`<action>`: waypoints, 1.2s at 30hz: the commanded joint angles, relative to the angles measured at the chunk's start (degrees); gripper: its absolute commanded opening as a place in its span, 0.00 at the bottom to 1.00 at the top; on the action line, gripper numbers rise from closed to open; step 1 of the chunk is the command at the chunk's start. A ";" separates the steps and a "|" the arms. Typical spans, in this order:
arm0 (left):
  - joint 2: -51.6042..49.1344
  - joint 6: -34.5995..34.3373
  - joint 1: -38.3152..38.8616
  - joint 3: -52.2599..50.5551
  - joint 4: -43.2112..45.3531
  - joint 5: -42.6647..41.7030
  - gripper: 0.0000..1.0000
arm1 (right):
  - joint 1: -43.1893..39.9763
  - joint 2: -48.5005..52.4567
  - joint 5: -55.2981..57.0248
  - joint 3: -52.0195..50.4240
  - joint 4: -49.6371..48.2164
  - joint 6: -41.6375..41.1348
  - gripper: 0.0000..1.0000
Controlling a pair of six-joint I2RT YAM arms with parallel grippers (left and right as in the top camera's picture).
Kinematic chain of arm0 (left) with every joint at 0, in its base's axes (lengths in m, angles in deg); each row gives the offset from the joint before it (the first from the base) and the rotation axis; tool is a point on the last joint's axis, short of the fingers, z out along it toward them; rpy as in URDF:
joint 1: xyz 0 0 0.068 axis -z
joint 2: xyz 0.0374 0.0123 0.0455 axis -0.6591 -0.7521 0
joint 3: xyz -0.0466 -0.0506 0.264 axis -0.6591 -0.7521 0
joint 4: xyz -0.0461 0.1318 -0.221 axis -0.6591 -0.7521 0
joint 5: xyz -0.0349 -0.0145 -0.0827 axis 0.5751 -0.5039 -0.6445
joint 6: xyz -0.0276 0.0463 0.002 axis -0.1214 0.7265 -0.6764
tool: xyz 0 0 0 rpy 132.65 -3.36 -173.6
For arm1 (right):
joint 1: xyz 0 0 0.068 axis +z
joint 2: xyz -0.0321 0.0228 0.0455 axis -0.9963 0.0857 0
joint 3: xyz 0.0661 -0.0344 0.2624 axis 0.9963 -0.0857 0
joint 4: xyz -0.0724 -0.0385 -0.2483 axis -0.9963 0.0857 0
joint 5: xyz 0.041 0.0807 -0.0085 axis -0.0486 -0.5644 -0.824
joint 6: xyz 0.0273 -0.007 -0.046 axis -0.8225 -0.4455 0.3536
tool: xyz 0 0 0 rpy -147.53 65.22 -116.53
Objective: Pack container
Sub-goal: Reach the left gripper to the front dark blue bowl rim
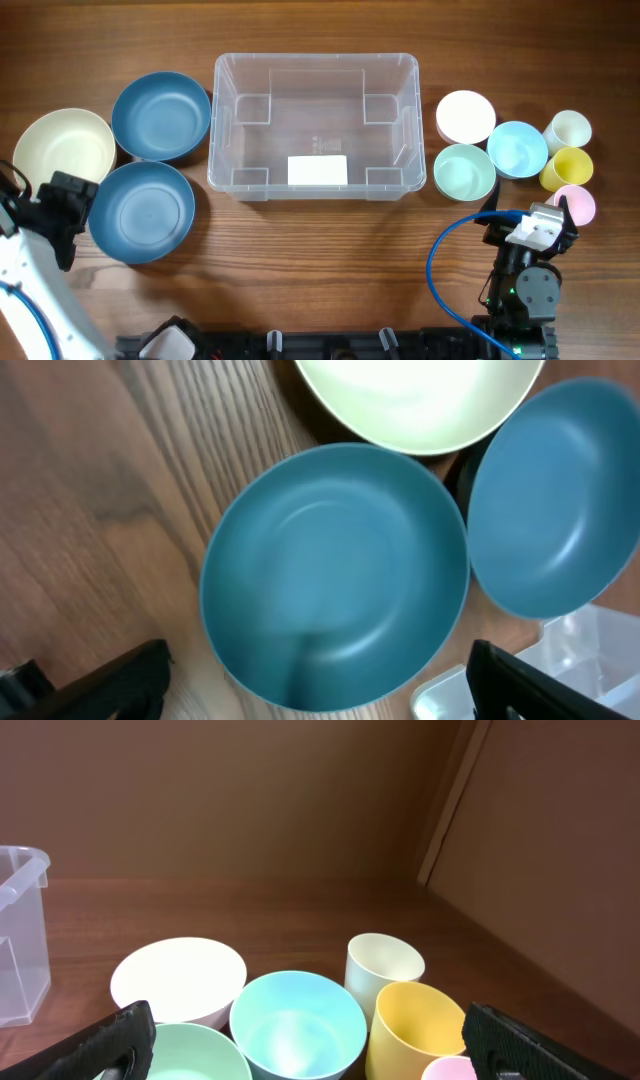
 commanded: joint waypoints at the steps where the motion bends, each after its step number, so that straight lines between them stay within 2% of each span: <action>1: -3.85 3.61 -0.35 0.15 0.61 -3.23 0.98 | 0.33 -0.31 -0.15 0.11 -0.20 0.50 1.00; 8: -6.56 6.58 -0.26 -0.26 2.16 -3.13 0.98 | 0.33 -0.31 -0.15 0.11 -0.20 0.50 1.00; 13: -6.56 8.79 -0.24 -5.51 5.99 -3.02 1.00 | 0.33 -0.31 -0.15 0.11 -0.17 0.52 1.00; 20: -6.49 8.94 -0.26 -16.11 14.12 -3.48 0.99 | 0.33 -0.31 -0.15 0.11 -0.17 0.52 1.00; 36: -6.19 9.51 -0.26 -22.60 20.28 -2.54 1.00 | 0.33 -0.31 -0.15 0.11 -0.20 0.50 1.00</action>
